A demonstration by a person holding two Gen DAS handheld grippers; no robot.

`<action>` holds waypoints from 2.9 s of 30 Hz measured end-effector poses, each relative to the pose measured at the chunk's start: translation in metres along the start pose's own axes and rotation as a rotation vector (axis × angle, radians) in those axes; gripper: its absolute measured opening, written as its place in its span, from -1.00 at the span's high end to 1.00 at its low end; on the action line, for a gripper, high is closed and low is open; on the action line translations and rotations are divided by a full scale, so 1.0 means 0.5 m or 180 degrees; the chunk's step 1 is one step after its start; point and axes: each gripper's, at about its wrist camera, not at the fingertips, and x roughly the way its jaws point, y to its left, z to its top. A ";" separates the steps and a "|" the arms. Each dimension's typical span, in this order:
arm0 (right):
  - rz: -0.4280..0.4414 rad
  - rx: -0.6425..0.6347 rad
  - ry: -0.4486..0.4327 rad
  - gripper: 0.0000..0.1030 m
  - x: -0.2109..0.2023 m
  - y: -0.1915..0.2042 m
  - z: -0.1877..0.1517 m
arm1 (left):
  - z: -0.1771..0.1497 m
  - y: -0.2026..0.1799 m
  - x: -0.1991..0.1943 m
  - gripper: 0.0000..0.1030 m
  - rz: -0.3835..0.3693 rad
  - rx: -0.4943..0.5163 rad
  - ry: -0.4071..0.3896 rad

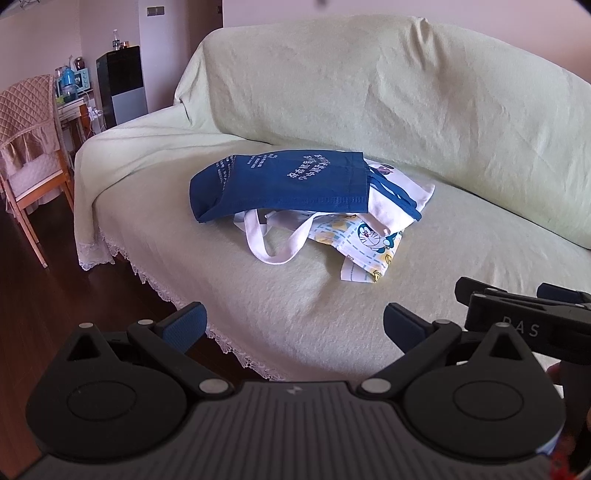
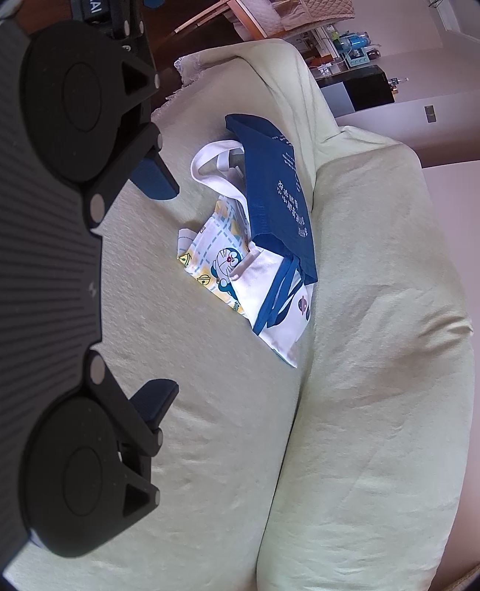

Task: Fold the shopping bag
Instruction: 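Move both grippers toward the dark blue tote bag on the sofa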

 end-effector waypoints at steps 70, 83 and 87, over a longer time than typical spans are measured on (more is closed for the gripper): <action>0.0149 -0.0075 -0.0328 -0.99 0.050 0.021 0.109 | 0.108 0.042 0.042 -0.99 0.0181 -0.0061 -0.0422; 0.0209 -0.0135 -0.0274 -0.99 0.114 0.032 0.130 | 0.117 0.065 0.119 -0.99 0.0200 -0.0007 -0.0156; 0.0213 -0.0179 -0.0237 -0.99 0.144 0.036 0.134 | 0.122 0.078 0.150 -0.99 0.0114 0.0028 -0.0159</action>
